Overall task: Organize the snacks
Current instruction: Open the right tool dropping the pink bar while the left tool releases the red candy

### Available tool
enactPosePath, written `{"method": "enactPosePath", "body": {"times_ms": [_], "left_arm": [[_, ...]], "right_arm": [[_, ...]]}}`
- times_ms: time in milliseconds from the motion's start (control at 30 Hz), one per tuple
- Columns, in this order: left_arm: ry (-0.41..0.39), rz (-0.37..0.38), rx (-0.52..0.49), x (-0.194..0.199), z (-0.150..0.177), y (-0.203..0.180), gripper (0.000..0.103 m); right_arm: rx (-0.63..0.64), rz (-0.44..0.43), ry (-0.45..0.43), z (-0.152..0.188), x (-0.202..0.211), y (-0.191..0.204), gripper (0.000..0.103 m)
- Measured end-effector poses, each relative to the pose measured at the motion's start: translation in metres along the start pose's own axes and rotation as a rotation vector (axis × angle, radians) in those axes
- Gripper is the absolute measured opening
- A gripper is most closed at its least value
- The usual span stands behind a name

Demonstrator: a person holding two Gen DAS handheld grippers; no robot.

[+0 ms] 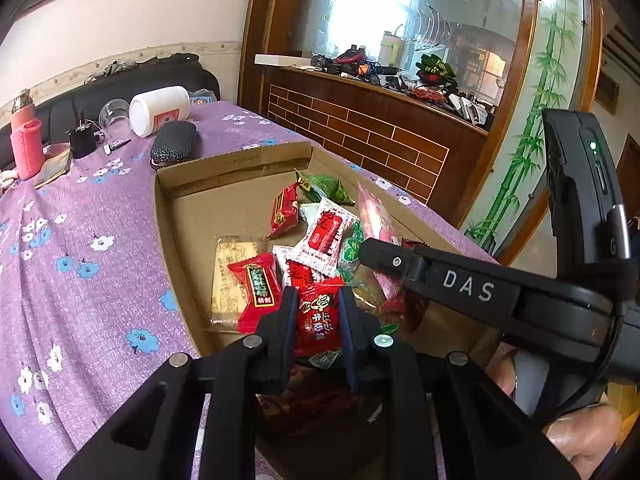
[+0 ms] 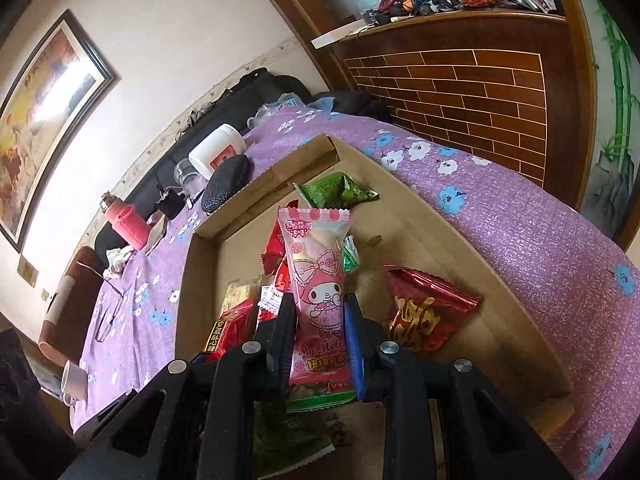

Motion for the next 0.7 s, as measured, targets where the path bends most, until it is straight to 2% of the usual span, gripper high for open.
{"method": "enactPosePath", "body": {"times_ms": [300,467,567,700], "left_arm": [[-0.002,0.005,0.0,-0.002,0.001,0.003,0.021],[-0.014,0.001,-0.02,0.0,0.002,-0.001,0.033],[-0.023,-0.003,-0.027,0.002,0.002,-0.003,0.035],[-0.026,-0.009,-0.026,0.003,0.002,-0.002,0.044]], "right_arm": [[0.026,0.022,-0.005,0.0,0.0,0.004,0.027],[0.044,0.019,-0.027,0.0,0.005,0.007,0.043],[0.049,0.02,-0.049,-0.002,0.009,0.008,0.043],[0.032,0.018,-0.052,-0.003,0.01,0.005,0.044]]}}
Point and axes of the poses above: each gripper's, at about its wrist camera, not at the fingertips, and x roughly against the way its jaws point, y to its left, z to its underside, the point moved 3 cm from there along -x, roughly the way its jaws point, and after that the axes turned 2 degrees about -y, right-handed, at the moved point
